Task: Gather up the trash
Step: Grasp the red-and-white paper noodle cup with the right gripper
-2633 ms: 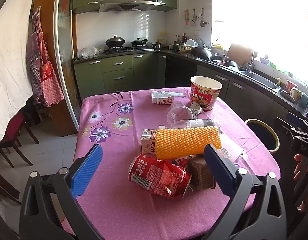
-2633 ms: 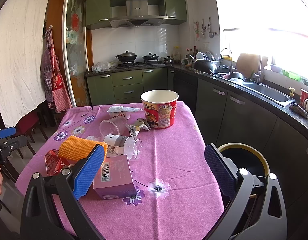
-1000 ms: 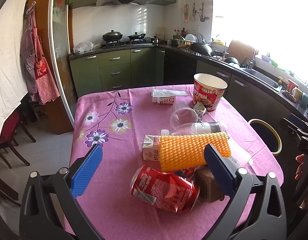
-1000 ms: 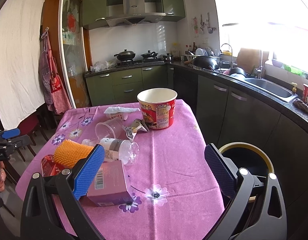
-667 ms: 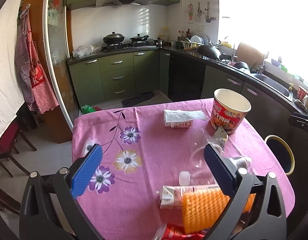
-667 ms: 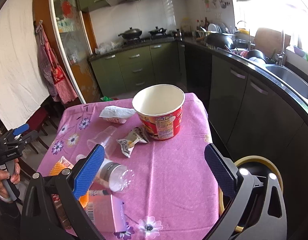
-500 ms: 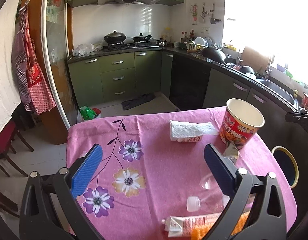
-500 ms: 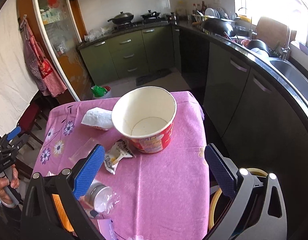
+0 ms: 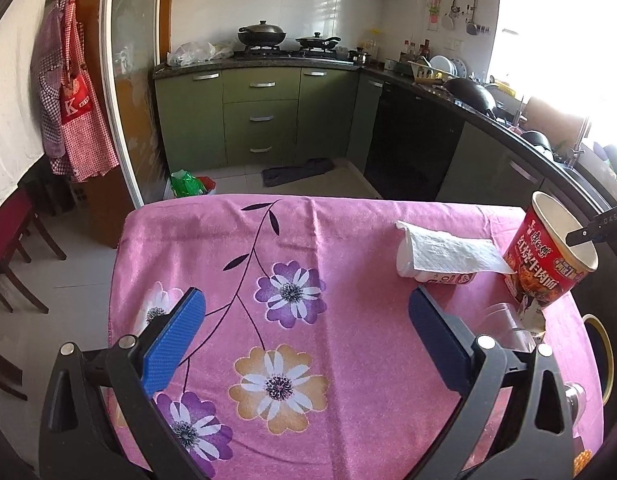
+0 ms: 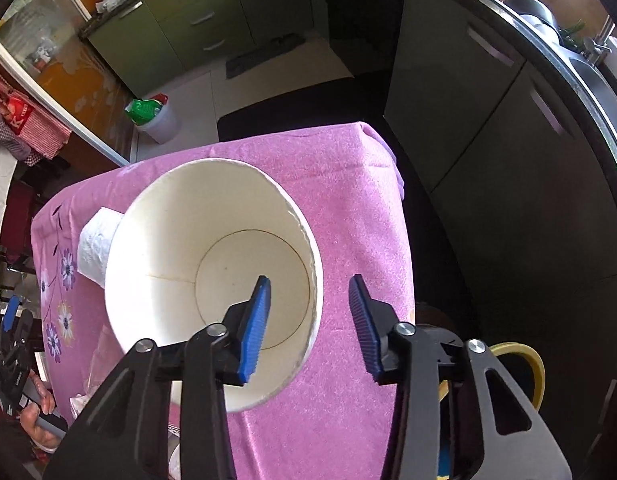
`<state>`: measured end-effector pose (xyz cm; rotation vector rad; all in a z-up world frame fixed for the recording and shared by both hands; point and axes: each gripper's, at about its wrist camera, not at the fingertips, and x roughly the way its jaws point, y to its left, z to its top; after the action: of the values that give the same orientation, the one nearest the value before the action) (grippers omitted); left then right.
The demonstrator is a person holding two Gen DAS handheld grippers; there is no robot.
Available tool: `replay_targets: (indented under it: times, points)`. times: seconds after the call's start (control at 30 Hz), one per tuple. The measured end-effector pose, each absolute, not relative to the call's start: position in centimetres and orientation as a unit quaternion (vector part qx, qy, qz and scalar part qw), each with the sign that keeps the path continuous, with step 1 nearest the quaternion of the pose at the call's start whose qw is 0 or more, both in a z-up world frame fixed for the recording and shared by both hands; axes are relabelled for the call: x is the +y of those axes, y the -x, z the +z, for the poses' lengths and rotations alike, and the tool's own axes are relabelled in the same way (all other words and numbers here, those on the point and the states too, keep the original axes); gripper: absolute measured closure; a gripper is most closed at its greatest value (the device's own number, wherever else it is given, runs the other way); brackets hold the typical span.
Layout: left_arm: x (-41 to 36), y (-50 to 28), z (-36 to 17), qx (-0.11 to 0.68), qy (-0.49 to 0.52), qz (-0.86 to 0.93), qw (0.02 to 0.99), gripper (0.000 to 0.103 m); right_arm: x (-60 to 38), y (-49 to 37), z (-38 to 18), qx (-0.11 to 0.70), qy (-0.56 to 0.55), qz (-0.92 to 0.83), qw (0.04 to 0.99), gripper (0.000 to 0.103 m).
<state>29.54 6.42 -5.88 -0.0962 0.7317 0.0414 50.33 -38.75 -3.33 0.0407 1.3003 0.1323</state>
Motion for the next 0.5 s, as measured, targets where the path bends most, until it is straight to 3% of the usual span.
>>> replay_targets:
  times: [0.2,0.5]
  points:
    - [5.5,-29.3,-6.3,0.363,0.036,0.006,0.931,0.006,-38.7,-50.8,-5.3,0.631,-0.032,0.056,0.773,0.096]
    - [5.1,-29.2,-6.7,0.366,0.036,-0.003,0.93,0.006,-41.4,-49.3,-2.7,0.619,-0.064,0.067,0.78,0.098]
